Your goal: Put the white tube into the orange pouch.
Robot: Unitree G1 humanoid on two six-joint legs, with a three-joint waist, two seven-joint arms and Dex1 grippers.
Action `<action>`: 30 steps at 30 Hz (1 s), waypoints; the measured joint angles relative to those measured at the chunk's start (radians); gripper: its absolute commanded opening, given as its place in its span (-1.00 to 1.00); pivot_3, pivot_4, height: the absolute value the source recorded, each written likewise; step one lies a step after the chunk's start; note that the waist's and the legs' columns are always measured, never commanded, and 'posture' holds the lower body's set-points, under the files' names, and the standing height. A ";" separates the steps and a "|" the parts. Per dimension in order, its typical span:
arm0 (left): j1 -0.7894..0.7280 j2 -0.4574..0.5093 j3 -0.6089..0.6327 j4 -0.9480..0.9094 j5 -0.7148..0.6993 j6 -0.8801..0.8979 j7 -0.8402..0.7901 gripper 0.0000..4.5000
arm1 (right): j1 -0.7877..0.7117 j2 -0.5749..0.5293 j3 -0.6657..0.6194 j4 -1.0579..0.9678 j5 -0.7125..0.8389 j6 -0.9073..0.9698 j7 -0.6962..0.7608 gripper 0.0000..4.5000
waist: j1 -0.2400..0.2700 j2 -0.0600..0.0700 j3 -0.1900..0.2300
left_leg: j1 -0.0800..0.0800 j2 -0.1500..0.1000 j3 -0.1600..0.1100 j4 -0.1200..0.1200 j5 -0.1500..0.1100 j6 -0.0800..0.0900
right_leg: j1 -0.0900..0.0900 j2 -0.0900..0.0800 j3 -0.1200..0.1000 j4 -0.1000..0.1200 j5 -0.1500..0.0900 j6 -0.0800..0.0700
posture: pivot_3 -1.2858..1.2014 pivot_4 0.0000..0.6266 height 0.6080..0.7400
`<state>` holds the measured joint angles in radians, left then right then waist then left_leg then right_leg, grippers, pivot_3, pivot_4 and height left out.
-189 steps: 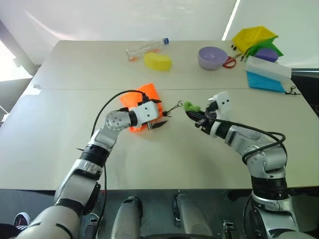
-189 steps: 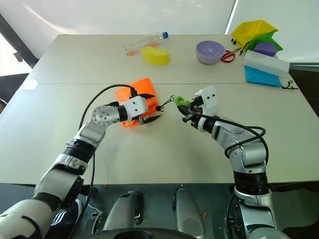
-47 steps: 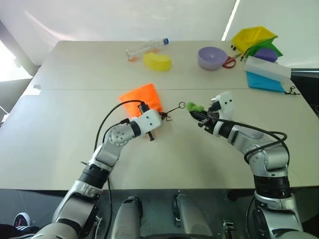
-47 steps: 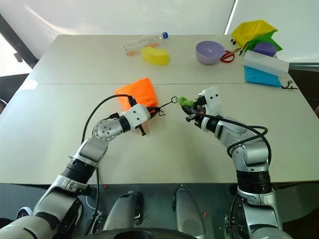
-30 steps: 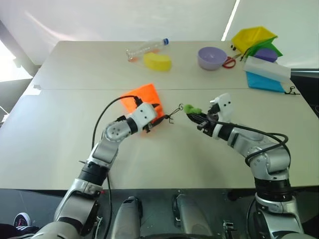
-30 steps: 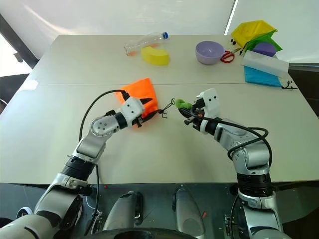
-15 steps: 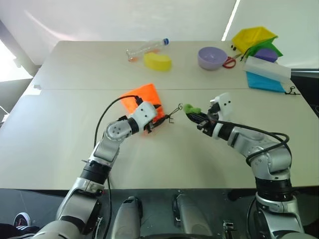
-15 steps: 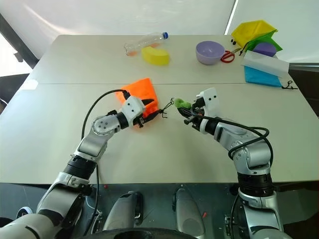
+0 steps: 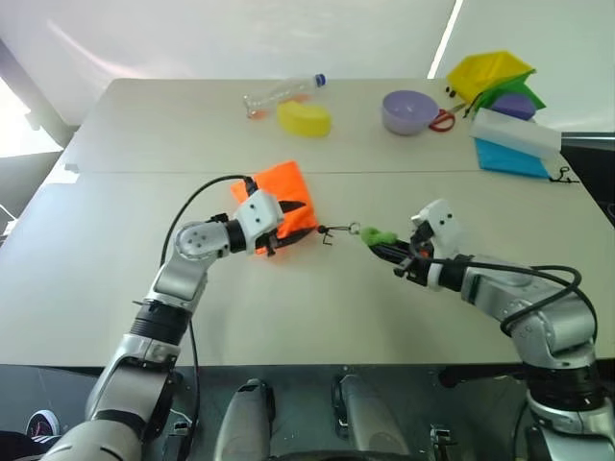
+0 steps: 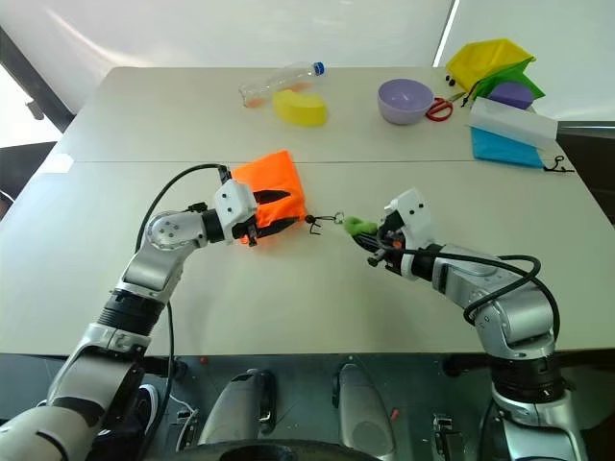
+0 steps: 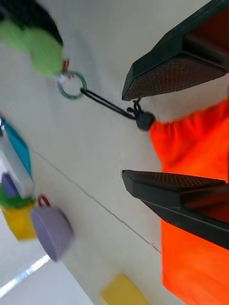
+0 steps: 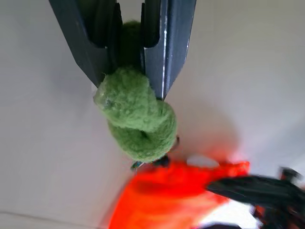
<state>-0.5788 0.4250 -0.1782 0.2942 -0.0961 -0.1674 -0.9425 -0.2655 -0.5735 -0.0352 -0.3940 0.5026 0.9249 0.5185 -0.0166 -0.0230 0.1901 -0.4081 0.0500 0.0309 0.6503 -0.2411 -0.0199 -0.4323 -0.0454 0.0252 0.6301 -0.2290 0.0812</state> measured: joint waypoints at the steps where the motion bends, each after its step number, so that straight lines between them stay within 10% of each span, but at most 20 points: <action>1: -0.011 0.003 -0.002 0.028 0.011 -0.024 -0.002 0.09 | -0.004 0.043 0.005 0.019 -0.017 -0.017 -0.030 -1.00 | 0.000 0.000 0.000 | 0.000 0.000 -0.001 0.000 0.000 0.000 | 0.000 0.001 0.000 0.001 0.000 0.000 | 0.03 -0.52 1.00; 6: -0.117 -0.023 -0.048 0.173 0.111 -0.172 0.015 0.09 | -0.066 0.194 0.057 0.143 -0.127 -0.104 -0.176 -1.00 | 0.007 0.000 0.000 | -0.001 -0.001 -0.004 0.003 0.000 0.000 | 0.000 0.002 0.000 0.000 0.003 -0.003 | 0.03 -0.52 1.00; 30: -0.463 -0.060 -0.185 0.673 0.261 -0.407 -0.185 0.09 | -0.040 0.218 0.020 0.132 -0.135 -0.100 -0.184 -1.00 | 0.005 0.000 0.000 | -0.002 -0.002 -0.004 0.001 0.000 0.000 | -0.001 0.002 0.000 -0.001 0.001 0.000 | 0.03 -0.52 1.00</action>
<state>-1.0415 0.3648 -0.3634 0.9673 0.1649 -0.5748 -1.1276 -0.3055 -0.3553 -0.0149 -0.2615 0.3674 0.8248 0.3343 -0.0114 -0.0229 0.1900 -0.4103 0.0484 0.0273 0.6513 -0.2409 -0.0196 -0.4329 -0.0436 0.0251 0.6295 -0.2282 0.0815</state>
